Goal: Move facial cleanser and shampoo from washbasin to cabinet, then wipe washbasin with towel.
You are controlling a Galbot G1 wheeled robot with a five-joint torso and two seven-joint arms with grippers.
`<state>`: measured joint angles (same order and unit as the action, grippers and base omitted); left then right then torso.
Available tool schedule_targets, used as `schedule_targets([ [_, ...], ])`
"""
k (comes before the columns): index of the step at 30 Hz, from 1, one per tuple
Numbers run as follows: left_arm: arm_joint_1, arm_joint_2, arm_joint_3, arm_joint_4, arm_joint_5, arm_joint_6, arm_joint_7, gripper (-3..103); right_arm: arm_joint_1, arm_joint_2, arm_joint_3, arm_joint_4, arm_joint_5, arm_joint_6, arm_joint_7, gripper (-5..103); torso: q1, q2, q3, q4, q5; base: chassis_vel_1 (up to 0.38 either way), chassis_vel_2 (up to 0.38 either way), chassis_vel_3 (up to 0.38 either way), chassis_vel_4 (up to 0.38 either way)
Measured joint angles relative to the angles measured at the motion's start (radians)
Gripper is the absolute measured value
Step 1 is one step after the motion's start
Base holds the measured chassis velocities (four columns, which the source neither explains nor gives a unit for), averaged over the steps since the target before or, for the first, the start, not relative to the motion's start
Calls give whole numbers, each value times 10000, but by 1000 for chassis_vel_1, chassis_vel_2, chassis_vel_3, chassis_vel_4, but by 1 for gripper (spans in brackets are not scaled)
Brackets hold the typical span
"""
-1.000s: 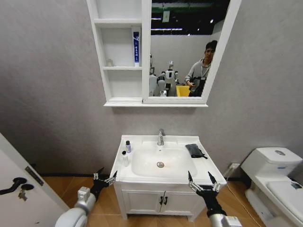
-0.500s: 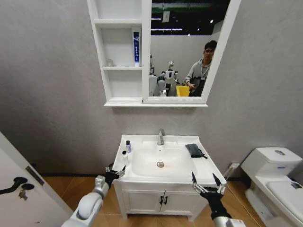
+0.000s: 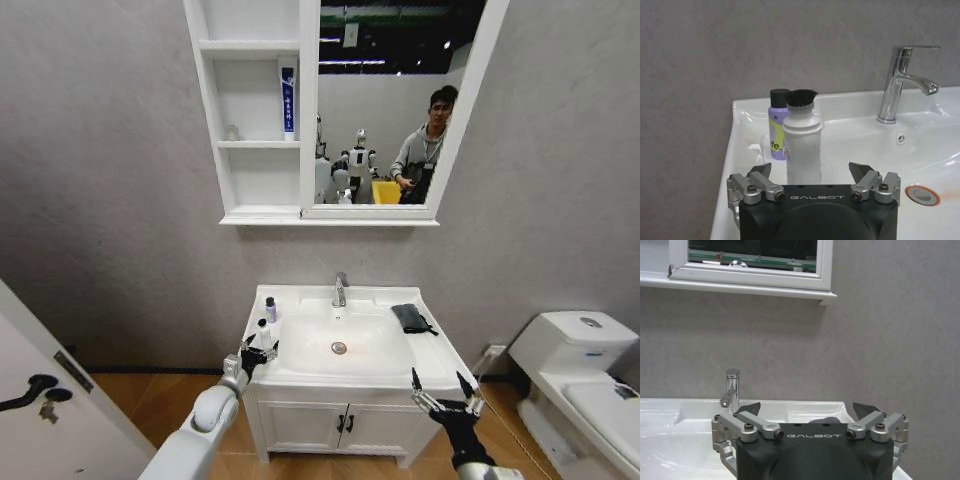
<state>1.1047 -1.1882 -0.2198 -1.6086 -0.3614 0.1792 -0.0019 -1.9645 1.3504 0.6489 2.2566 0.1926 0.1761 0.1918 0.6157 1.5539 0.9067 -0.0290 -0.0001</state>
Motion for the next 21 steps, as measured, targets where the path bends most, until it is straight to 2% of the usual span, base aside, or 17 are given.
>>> schedule_targets([
  [2, -13, -27, -16, 59, 2, -27, 21, 85, -27, 1, 6, 19, -10, 2, 21, 100, 0, 0, 0, 0, 0, 0, 0, 0, 0],
  [6, 4, 7, -32, 98, 77, -69, 60, 64, 13, 44, 6, 19, -29, 7, 65, 100, -1, 0, 0, 0, 1, 0, 0, 0, 0],
  [7, 4, 7, -32, 98, 77, -69, 60, 64, 13, 44, 6, 19, -29, 7, 65, 100, -1, 0, 0, 0, 1, 0, 0, 0, 0],
  [9, 44, 16, -63, 99, 143, -84, 57, 53, 36, 62, -30, 9, -47, 12, 69, 100, -1, 0, 0, 1, 0, 0, 0, 0, 0],
  [12, 51, 8, -75, 98, 155, -87, 57, 53, 38, 63, -34, 5, -48, 14, 70, 100, -1, 0, 0, 1, 1, 0, 0, 0, 0],
  [13, 90, -45, -127, 98, 186, -92, 51, 42, 71, 43, -40, -25, -40, 23, 80, 100, 0, 0, 0, 0, 0, 0, 0, 0, 0],
  [15, 135, -36, -145, 71, 234, -96, 31, 34, 131, 9, -38, -51, -6, 24, 106, 100, -1, 0, -1, 0, 1, 0, 0, 0, 0],
  [21, 203, 28, -167, 1, 256, -101, 0, 32, 237, -15, -78, -165, 6, 24, 160, 100, -1, 0, -1, 0, 1, 0, 0, 0, 0],
])
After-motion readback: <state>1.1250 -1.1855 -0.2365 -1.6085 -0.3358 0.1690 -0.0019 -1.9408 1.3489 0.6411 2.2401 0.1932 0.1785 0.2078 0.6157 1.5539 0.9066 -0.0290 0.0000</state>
